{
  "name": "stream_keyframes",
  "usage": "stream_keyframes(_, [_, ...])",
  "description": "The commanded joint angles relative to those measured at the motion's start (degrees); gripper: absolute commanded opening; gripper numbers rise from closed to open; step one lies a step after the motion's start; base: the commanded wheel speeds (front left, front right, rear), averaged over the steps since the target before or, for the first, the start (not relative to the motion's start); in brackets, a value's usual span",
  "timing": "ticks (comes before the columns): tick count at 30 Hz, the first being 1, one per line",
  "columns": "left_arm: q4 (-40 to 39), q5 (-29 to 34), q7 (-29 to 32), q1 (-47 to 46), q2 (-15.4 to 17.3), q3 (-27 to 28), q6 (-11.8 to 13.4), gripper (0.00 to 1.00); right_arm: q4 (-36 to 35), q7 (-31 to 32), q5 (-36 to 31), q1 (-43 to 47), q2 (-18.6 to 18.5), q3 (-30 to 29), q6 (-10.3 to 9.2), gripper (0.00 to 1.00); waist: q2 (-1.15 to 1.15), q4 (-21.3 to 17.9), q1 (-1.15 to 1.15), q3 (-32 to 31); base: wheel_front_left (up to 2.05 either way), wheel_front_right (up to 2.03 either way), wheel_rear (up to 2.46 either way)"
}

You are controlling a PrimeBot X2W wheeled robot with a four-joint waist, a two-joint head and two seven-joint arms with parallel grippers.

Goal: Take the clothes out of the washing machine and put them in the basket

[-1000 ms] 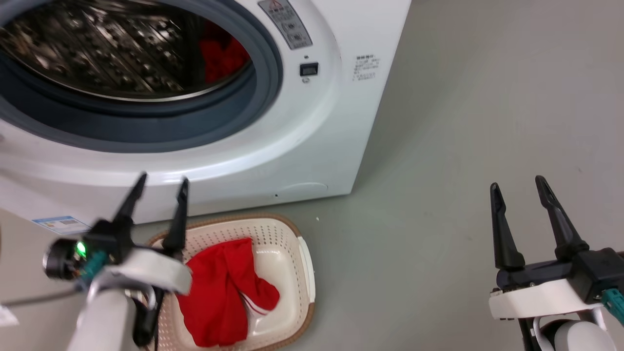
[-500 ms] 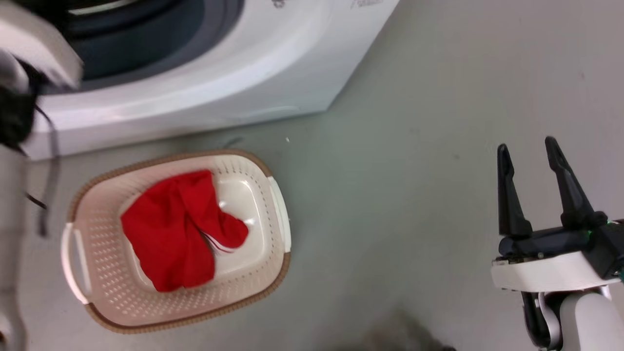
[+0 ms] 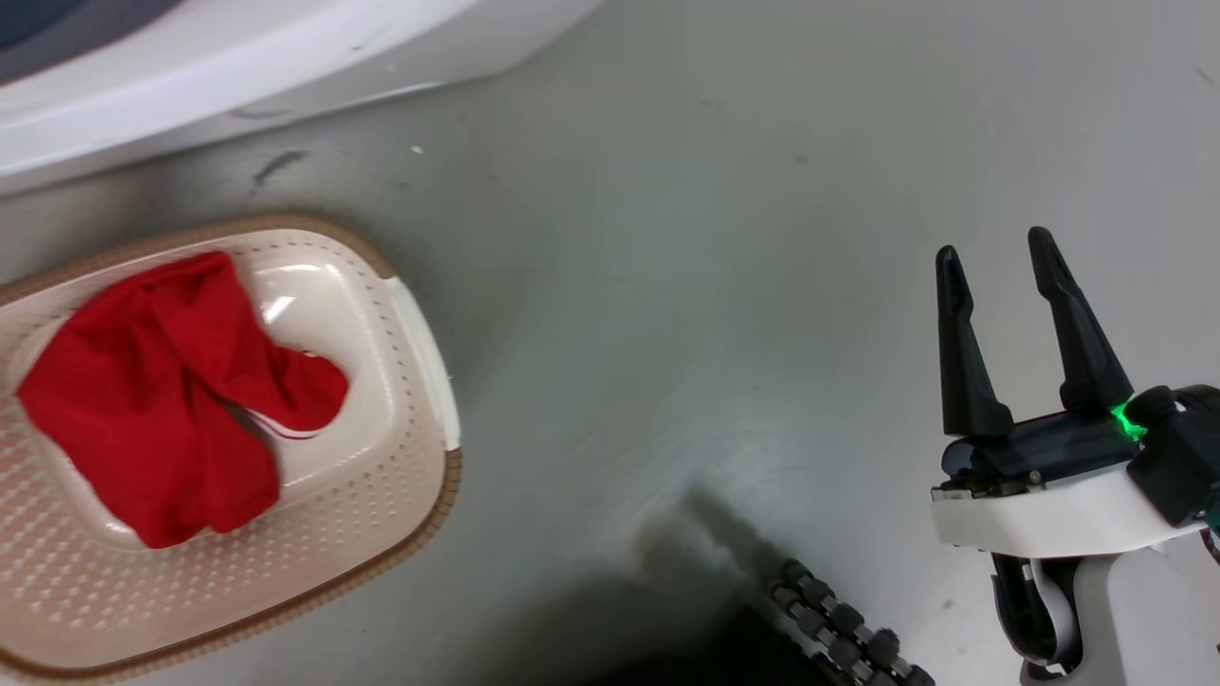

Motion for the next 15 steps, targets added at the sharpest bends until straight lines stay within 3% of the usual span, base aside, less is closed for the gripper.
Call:
stream_keyframes(1, [0.7, -0.1, 0.6, -1.8, 0.2, -1.0, 0.0, 1.00, -0.5, -0.1, 0.5, -0.7, 0.2, 0.1, -0.08, 1.00, 0.00, -3.1, -0.01, 3.0, 0.00, 0.00, 0.00])
stream_keyframes(15, [13.8, -4.6, 14.6, -12.3, -3.2, -13.3, 0.0, 1.00, -2.1, -0.1, 2.1, 2.1, 0.2, 1.1, -0.08, 1.00, 0.00, -3.9, -0.01, 5.3, 0.00, 0.00, 0.00])
